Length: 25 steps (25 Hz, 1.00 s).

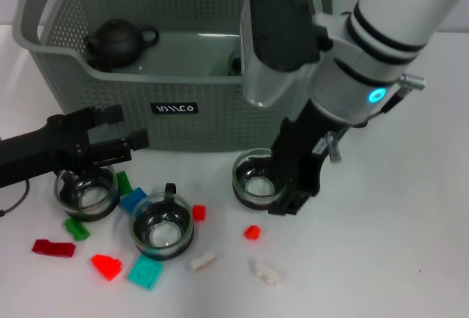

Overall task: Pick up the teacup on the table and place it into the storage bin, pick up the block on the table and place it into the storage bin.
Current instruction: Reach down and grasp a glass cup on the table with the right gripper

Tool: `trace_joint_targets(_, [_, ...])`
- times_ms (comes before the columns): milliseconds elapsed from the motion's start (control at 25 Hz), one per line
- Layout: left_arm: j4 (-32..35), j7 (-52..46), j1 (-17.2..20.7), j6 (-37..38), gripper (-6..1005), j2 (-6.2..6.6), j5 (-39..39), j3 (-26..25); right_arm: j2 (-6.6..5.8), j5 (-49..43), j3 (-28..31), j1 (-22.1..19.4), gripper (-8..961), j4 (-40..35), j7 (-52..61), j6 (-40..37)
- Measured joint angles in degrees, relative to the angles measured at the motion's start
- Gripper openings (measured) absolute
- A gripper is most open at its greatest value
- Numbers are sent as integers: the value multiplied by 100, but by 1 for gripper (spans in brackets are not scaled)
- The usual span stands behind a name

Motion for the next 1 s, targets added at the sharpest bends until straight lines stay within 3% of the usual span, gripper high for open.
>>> trace_joint_targets(440, [-54,1,8,-45,859,-2,0,0,47,30,-548,-29,643,501,36,579])
trace_joint_targets(1000, [-69,6,36,-56,859,-2,0,0,57,32,-1519,-123,643,469,62,1405])
